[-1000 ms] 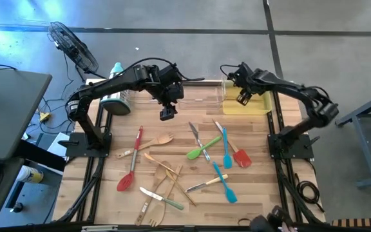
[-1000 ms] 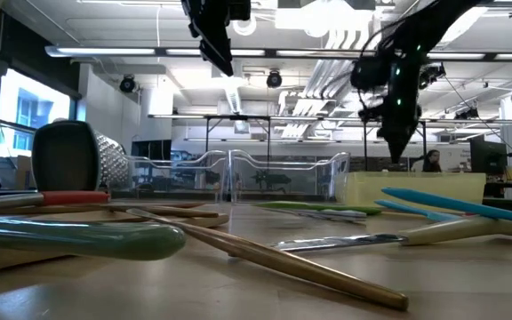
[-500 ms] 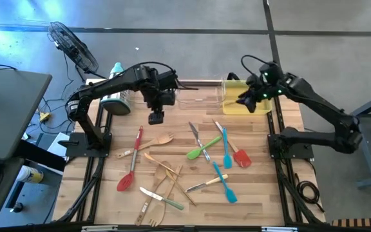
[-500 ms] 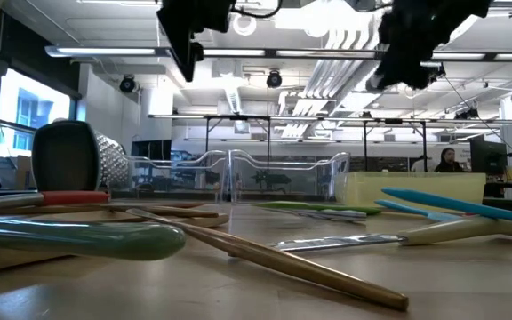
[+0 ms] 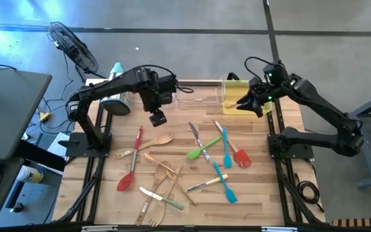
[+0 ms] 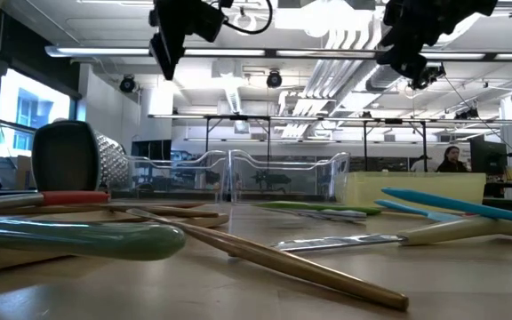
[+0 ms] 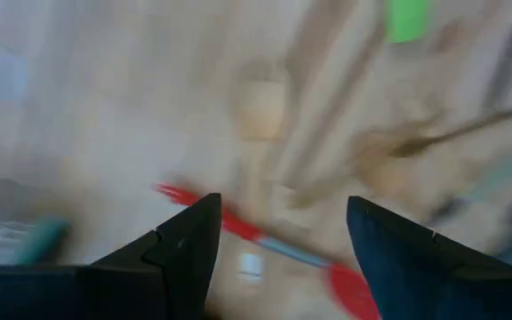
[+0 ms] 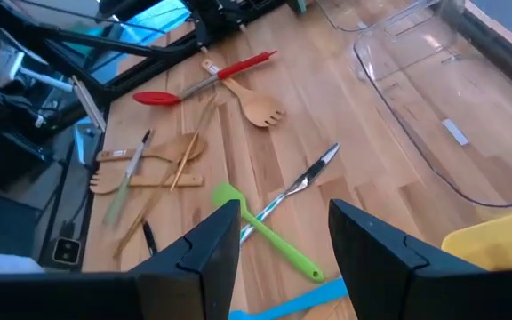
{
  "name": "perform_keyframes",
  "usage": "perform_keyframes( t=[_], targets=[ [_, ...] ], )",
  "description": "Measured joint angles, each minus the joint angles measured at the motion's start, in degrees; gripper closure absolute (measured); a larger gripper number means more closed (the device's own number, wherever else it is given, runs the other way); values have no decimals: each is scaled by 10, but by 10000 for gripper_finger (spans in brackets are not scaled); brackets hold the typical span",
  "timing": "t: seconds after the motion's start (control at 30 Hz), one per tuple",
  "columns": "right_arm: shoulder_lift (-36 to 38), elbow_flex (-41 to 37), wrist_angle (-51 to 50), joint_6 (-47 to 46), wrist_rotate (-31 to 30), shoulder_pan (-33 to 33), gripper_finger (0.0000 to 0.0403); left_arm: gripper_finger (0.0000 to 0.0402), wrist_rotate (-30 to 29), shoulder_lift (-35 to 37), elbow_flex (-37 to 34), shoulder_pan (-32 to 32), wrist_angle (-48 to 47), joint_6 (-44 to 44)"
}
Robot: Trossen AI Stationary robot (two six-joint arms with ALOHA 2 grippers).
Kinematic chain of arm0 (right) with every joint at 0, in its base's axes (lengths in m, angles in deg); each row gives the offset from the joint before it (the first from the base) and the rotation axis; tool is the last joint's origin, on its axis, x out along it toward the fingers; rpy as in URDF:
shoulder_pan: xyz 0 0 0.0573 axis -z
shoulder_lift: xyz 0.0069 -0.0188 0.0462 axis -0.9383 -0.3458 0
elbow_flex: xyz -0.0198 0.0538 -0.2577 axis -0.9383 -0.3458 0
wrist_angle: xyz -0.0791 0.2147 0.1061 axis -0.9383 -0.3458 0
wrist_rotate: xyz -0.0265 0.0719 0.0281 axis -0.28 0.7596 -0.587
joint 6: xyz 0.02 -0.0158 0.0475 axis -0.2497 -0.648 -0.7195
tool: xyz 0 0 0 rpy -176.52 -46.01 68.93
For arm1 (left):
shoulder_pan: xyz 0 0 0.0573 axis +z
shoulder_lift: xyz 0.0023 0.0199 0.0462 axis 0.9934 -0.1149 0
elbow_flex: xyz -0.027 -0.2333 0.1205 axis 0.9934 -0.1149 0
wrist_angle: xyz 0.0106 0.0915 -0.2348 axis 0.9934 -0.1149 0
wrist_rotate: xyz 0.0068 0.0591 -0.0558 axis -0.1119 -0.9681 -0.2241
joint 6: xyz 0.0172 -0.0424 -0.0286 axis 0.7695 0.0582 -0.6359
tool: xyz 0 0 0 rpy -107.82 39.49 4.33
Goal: Pick & Place Kitchen Items
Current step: Put the red serving spoon into the right transparent bin
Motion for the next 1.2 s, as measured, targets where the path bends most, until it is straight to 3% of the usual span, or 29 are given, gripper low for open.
perform_keyframes(
  t=[0.07, 0.33, 0.57, 1.0, 1.2],
  targets=[
    [-1, 0, 0, 5, 0, 0, 239, 163, 28, 2, 0, -7, 0, -44],
    [-1, 0, -1, 12, 1, 0, 239, 163, 23, 4, 0, -76, 0, -128],
    [-1, 0, 0, 1, 1, -1, 239, 163, 68, 14, 0, -156, -1, -292],
    [-4, 0, 23, -46, 0, -48, 239, 163, 9, 38, 0, -270, -1, -447],
    [-13, 0, 61, -80, -1, -80, 239, 163, 20, 49, 0, -361, -1, -610]
  ],
)
